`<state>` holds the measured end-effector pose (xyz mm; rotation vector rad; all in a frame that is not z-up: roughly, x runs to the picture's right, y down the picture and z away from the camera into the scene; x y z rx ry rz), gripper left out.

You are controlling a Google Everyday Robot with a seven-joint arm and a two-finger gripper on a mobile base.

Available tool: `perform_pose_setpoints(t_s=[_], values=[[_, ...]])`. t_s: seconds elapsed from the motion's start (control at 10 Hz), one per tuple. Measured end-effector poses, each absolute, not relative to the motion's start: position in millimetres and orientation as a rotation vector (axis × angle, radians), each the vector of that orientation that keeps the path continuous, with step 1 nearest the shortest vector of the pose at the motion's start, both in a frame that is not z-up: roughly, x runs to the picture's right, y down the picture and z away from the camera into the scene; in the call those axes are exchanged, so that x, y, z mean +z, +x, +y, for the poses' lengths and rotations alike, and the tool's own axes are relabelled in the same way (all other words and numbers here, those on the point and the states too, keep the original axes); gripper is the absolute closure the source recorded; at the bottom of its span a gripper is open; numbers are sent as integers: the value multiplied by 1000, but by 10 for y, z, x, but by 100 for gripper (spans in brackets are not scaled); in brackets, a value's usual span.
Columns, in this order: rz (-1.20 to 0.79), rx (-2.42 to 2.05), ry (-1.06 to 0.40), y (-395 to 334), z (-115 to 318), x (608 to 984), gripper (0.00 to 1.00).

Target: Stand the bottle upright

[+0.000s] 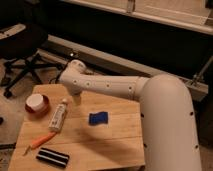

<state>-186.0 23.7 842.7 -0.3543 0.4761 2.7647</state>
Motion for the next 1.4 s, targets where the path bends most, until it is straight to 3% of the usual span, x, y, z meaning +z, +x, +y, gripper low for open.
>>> perform_pose_setpoints(t_s=[0.8,1.4], values=[[500,2842,-318,-1814,185,8486,21],[462,3363,-314,-1694,-22,8730,21]])
